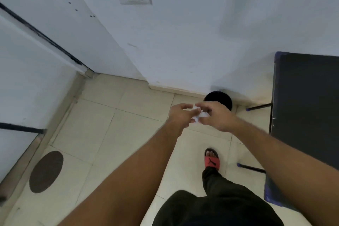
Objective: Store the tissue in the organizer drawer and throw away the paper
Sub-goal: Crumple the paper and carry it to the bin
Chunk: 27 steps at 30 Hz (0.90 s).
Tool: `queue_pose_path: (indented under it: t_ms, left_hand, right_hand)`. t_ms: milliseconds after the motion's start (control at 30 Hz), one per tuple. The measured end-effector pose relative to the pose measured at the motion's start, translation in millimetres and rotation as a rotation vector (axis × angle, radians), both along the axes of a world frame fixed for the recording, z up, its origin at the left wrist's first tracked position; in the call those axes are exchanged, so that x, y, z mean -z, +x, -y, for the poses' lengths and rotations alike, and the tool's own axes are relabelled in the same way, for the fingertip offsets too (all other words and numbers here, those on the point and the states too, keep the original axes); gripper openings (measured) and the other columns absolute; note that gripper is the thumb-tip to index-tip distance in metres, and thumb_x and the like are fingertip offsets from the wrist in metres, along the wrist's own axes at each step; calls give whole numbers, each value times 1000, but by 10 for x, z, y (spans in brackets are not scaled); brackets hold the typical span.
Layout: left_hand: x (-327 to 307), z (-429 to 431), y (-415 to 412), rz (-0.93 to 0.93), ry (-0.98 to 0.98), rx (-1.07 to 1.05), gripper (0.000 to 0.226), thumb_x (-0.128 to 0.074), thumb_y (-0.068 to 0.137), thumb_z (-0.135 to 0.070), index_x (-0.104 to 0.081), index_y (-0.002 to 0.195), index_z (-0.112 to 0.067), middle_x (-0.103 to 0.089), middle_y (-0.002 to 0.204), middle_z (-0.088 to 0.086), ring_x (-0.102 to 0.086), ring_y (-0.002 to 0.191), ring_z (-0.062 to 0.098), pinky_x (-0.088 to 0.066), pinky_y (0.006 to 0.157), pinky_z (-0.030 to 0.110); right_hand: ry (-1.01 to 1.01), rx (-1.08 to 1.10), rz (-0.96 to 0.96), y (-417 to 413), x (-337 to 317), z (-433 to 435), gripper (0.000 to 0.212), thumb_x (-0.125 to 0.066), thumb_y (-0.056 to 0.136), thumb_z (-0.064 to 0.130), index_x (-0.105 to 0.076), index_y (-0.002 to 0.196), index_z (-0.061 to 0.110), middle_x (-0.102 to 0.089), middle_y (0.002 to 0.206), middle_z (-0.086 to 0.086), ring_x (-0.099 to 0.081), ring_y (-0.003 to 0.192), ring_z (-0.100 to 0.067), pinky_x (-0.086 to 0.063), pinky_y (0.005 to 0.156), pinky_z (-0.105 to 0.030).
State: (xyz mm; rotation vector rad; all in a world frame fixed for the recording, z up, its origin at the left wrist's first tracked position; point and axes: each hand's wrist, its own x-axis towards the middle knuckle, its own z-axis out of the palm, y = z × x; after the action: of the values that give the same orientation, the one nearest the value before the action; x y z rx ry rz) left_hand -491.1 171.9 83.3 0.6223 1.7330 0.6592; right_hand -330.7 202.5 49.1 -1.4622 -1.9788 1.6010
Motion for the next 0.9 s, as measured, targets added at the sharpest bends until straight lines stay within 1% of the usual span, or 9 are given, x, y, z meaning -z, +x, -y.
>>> queue_pose_path:
  t_ms: [67,200,333,467,567,633,733,833,900]
  left_hand:
    - [87,-245,77,-7,-37,45,28,-81,85,-22,-69,107,-8,-74,99,9,-71,71,12,-46,45,15]
    - [273,-648,205,34,-146,165,24,-79,82,-17,-74,104,-8,-75,104,10,-75,82,17,-42,43,15]
    - [451,-1086,233,95,-167,215,38,-78,84,-19,-69,119,-12,-73,112,9,-69,83,13,-40,41,13]
    - [882,-1536,208,101,-176,281,55,-74,88,-16,-55,140,-13,-67,126,11,-68,85,16,-37,36,8]
    - [1337,-1849,198,67,-208,352,53,-72,89,-14,-55,139,-14,-66,125,12,-68,82,19,-38,38,7]
    - [1698,-2012,189,31,-211,376,49,-71,88,-14,-58,135,-15,-67,122,12,-66,84,19,-39,40,8]
    - [2439,-2149,211,-45,-195,438,49,-69,87,-18,-58,134,-19,-68,121,7,-67,91,17,-47,53,15]
    - [3137,-2154,183,-217,-123,661,58,-66,90,-24,-47,144,-22,-56,139,4,-59,117,21,-53,83,28]
    - [3550,-2133,145,-353,-57,841,68,-65,90,-28,-35,151,-24,-48,146,6,-49,129,25,-48,102,37]
  right_hand:
    - [155,-8,107,52,89,-222,33,-78,87,19,-72,120,18,-70,105,8,-64,97,-9,-42,75,-11]
    - [146,77,226,182,266,-495,10,-74,91,27,-75,97,19,-67,86,11,-58,76,-1,-36,64,-14]
    - [130,257,350,182,496,-722,12,-69,91,31,-76,99,24,-66,89,4,-59,78,-12,-42,63,-26]
    - [21,449,559,225,871,-1012,22,-63,90,34,-74,108,31,-73,102,-3,-67,92,-27,-56,76,-37]
    - [-3,515,636,298,1330,-1236,21,-63,92,31,-72,109,23,-75,102,-9,-67,93,-34,-51,74,-34]
    - [-38,529,676,315,1676,-1352,19,-63,92,30,-71,105,19,-74,97,-11,-63,84,-33,-45,68,-32]
    - [-110,578,712,275,2416,-1557,17,-65,90,28,-72,100,17,-73,93,-11,-52,74,-28,-43,64,-30]
    - [-148,592,717,171,3132,-1700,17,-65,87,25,-73,99,17,-73,90,-10,-60,76,-30,-49,64,-31]
    - [-160,579,729,121,3568,-1754,22,-66,89,27,-72,107,16,-74,98,-13,-64,83,-32,-51,67,-32]
